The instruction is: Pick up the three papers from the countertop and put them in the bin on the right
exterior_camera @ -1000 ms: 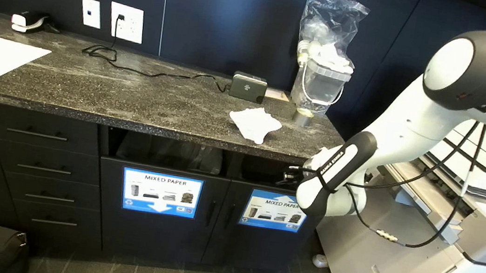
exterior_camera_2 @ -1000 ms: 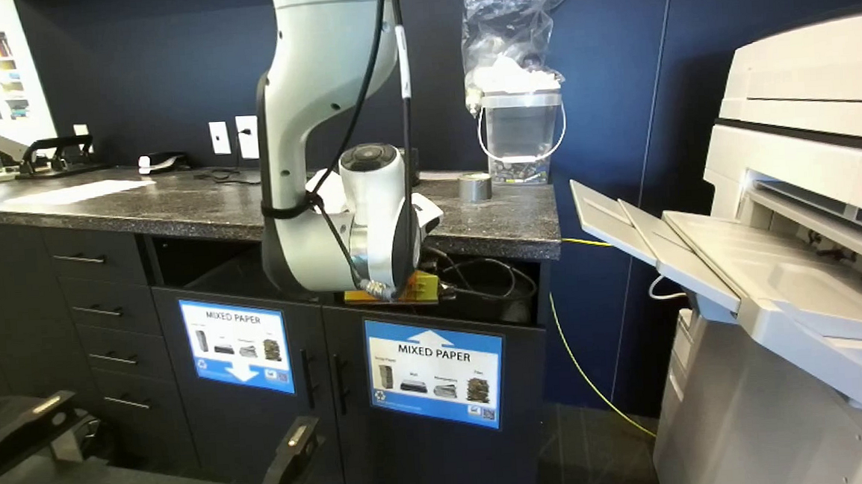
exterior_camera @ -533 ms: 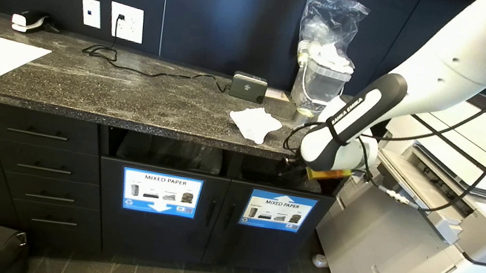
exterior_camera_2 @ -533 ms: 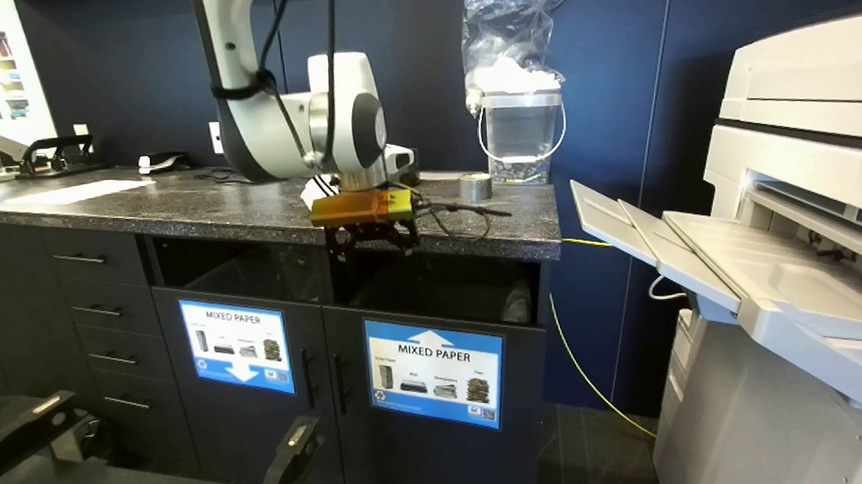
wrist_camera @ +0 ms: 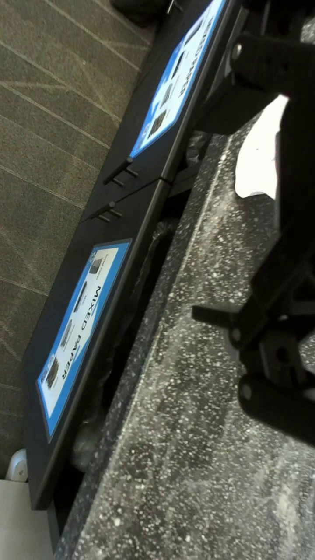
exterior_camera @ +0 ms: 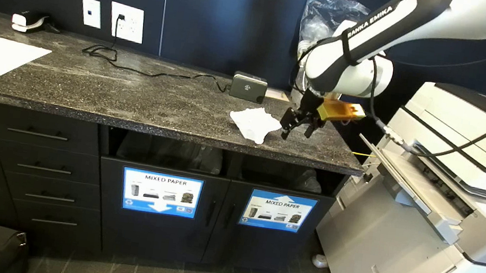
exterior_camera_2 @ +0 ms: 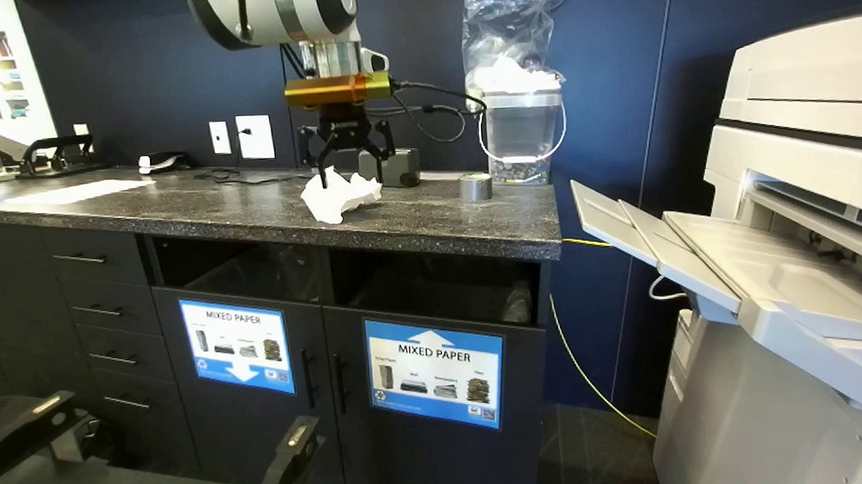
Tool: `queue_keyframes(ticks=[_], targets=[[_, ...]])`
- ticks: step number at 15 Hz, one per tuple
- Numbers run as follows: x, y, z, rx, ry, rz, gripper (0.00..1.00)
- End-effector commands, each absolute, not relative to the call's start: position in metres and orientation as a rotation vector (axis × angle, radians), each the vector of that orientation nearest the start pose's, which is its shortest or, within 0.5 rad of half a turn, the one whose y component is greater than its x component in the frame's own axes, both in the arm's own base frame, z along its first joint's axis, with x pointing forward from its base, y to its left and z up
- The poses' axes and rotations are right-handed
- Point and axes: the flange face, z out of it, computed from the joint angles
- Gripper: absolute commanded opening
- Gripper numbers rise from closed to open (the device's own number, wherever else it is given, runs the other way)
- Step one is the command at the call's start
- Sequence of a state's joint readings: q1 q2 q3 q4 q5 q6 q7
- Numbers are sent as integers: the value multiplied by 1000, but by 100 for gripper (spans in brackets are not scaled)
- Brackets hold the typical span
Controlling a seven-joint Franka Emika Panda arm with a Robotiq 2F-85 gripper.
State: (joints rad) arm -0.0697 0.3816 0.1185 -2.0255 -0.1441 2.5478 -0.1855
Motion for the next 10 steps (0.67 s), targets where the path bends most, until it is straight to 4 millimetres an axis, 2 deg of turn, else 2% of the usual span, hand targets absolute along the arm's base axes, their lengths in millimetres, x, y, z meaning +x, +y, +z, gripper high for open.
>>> queue_keyframes(ticks=[1,4,10], targets=[[634,50,322,-3099,-543,-233,100],[643,71,334,-3059,-514,-266,100],[641,118,313,-3018,-576,-290,100]])
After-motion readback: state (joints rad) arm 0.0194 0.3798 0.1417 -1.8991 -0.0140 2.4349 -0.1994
